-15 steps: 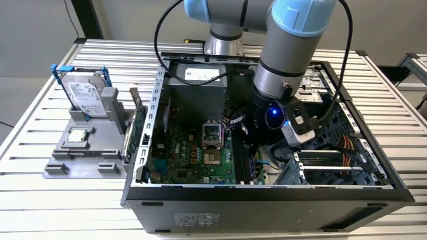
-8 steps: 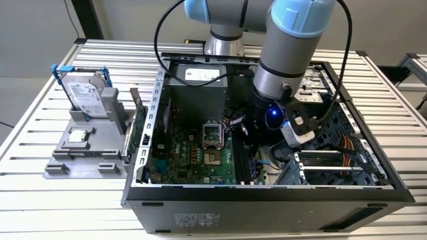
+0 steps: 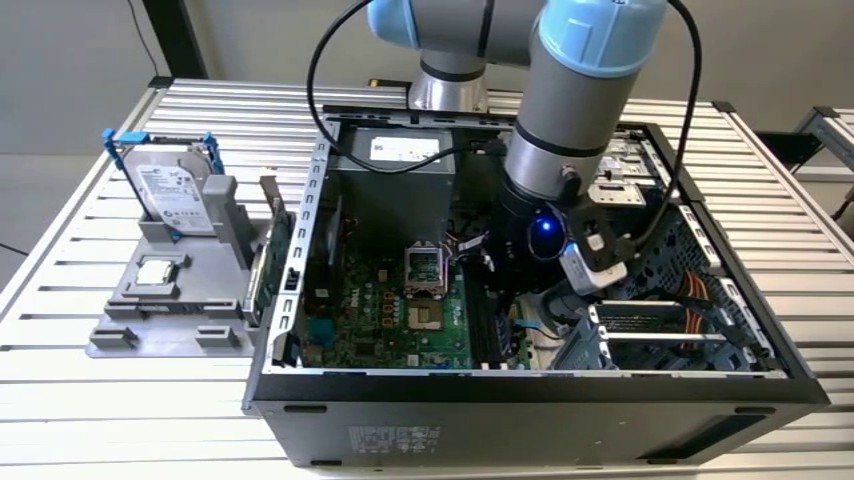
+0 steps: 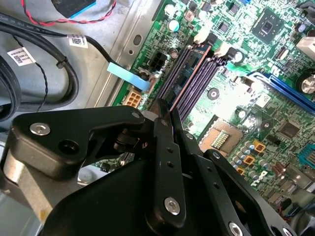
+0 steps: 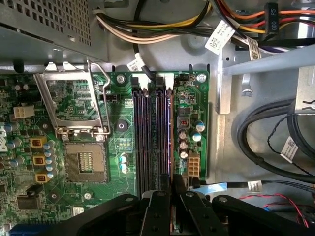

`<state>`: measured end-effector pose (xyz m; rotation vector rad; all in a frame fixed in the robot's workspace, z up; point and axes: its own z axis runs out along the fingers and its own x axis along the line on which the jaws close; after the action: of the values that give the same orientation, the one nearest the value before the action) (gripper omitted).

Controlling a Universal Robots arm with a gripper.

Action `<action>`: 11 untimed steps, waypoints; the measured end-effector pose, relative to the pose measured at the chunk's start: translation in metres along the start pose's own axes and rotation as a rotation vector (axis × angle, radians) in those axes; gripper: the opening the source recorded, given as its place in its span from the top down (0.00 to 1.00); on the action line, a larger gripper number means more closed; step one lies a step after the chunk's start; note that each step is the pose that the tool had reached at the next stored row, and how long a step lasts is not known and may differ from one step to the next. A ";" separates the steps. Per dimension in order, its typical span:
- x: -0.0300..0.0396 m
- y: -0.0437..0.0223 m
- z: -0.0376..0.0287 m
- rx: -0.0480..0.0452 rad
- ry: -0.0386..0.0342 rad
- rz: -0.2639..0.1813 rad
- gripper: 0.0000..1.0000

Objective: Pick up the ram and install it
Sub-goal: 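Insert the ram into the slot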

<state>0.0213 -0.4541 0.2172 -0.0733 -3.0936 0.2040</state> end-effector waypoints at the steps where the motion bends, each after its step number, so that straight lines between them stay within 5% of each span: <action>1: 0.0000 0.0005 0.0001 0.0004 -0.0001 0.000 1.00; 11: 0.0000 0.0029 0.0025 0.0026 -0.0001 0.000 1.00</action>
<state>0.0213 -0.4516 0.2143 -0.0733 -3.0933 0.2080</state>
